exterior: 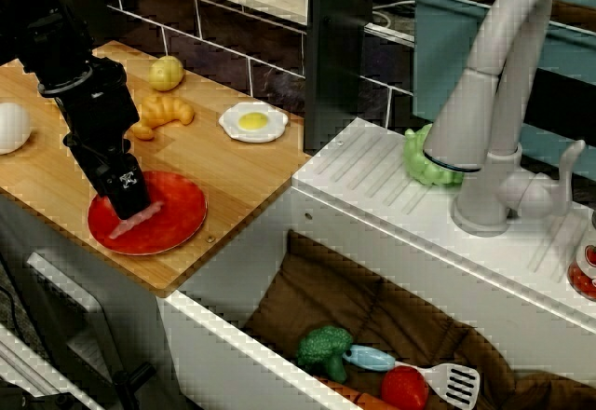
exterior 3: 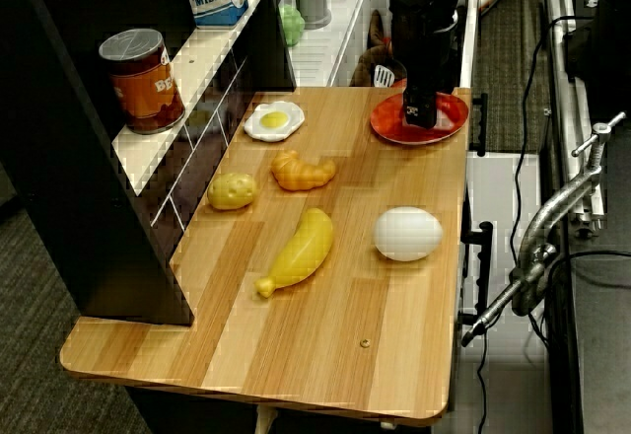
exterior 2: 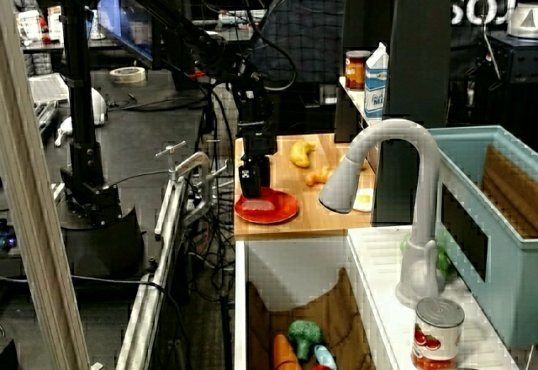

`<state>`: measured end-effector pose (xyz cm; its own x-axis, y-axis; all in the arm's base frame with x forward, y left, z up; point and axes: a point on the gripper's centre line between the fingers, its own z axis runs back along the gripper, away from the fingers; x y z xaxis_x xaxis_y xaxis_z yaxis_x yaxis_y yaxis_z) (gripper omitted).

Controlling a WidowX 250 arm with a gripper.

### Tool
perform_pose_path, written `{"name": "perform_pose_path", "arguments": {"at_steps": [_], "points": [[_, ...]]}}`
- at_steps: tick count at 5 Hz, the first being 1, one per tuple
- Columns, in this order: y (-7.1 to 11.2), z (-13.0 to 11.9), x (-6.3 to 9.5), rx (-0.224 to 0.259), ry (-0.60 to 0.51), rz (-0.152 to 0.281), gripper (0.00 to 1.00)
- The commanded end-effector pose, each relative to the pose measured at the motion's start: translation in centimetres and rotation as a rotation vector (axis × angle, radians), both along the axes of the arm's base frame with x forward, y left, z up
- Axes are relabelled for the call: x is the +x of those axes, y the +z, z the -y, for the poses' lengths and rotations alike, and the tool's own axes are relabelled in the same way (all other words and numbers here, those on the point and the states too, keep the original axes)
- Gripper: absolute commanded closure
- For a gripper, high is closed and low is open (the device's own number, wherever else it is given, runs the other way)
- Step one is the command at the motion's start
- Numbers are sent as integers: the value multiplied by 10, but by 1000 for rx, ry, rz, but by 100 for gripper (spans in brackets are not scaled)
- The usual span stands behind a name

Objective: Put sushi on plate

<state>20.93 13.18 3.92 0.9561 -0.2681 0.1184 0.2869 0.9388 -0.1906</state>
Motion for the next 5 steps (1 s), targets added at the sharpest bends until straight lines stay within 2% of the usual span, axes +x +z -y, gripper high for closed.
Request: {"name": "perform_pose_path", "arguments": {"at_steps": [1, 4, 5], "points": [[6, -6, 7, 25, -2, 27, 0], [6, -6, 7, 25, -2, 27, 0], [12, -6, 9, 16, -4, 25, 0]]}}
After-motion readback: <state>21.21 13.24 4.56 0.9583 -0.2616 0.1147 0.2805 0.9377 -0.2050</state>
